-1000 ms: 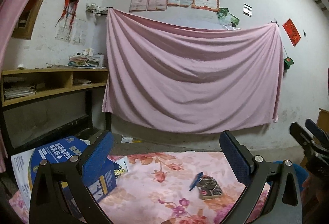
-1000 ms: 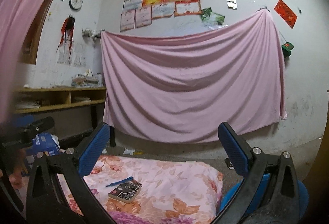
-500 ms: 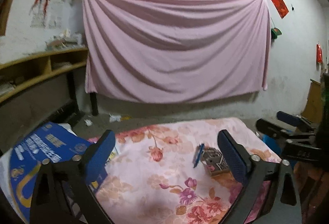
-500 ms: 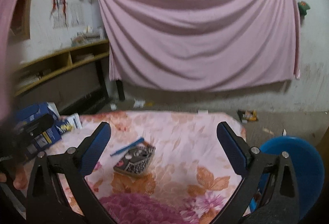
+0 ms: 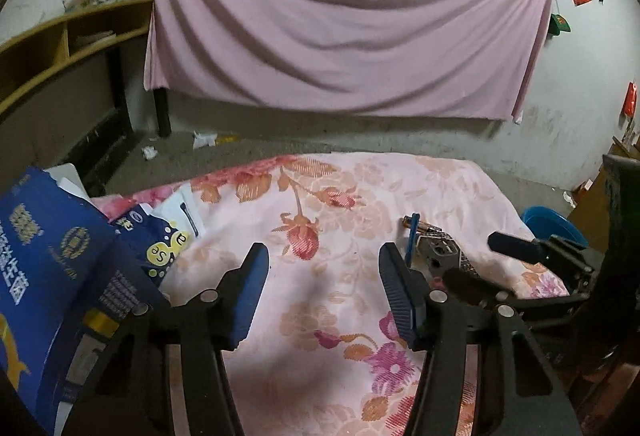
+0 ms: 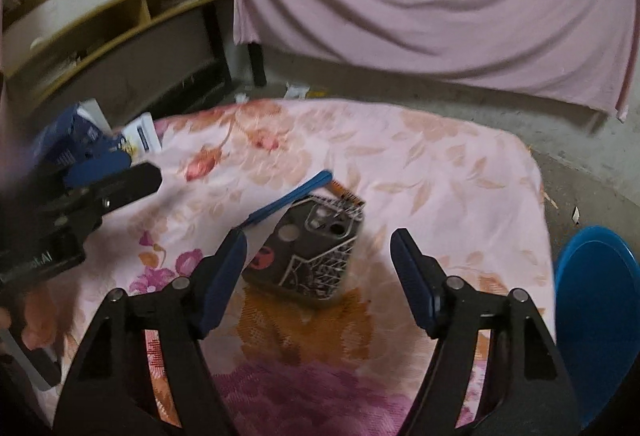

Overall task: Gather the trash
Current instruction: 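Grasp blue stick with left tool while right tool grasps black patterned phone case, then carry both items over the bucket and open both tools to drop them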

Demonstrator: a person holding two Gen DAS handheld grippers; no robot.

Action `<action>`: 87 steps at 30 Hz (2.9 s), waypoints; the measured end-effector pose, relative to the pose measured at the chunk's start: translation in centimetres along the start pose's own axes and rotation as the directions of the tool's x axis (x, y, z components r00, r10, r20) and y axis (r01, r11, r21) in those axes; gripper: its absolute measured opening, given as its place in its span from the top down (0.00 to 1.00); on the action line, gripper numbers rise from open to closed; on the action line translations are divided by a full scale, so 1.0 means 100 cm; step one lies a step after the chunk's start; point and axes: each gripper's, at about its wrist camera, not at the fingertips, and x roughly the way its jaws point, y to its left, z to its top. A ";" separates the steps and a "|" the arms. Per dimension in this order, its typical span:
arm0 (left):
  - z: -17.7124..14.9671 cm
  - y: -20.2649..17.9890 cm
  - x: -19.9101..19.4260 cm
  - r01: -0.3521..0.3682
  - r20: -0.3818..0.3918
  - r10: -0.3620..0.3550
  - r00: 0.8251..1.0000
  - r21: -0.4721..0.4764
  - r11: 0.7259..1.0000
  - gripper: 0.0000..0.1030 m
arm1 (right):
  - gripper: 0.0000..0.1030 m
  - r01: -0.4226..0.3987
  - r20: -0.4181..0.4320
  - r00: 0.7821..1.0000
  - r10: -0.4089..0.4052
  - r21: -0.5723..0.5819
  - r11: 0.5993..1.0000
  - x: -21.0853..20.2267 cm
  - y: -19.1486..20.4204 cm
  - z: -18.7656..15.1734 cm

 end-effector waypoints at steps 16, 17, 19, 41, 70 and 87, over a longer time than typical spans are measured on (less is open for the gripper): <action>0.004 -0.015 0.039 0.173 -0.168 -0.162 0.972 0.049 0.984 0.51 | 0.22 -0.035 -0.069 0.997 0.039 0.056 0.998 -0.003 -0.027 -0.015; 0.004 -0.018 0.042 0.177 -0.180 -0.165 0.970 0.056 0.983 0.52 | 0.22 -0.036 -0.065 0.997 0.040 0.063 0.997 -0.006 -0.031 -0.016; 0.003 -0.023 0.048 0.196 -0.208 -0.179 0.962 0.066 0.978 0.59 | 0.23 -0.038 -0.057 0.997 0.042 0.077 0.996 -0.013 -0.038 -0.019; -0.004 -0.063 0.077 0.102 -0.274 -0.048 0.960 0.188 0.977 0.96 | 0.19 -0.115 -0.028 0.992 0.120 0.151 0.982 -0.026 -0.064 -0.029; 0.002 -0.093 -0.055 0.083 0.176 -0.105 0.979 0.128 0.988 0.97 | 0.24 -0.120 0.380 0.923 0.062 0.130 0.984 -0.116 -0.079 -0.049; 0.023 -0.228 -0.110 0.172 0.365 -0.330 0.871 0.404 0.898 0.97 | 0.24 0.126 0.698 0.647 -0.308 0.300 0.945 -0.240 -0.138 -0.088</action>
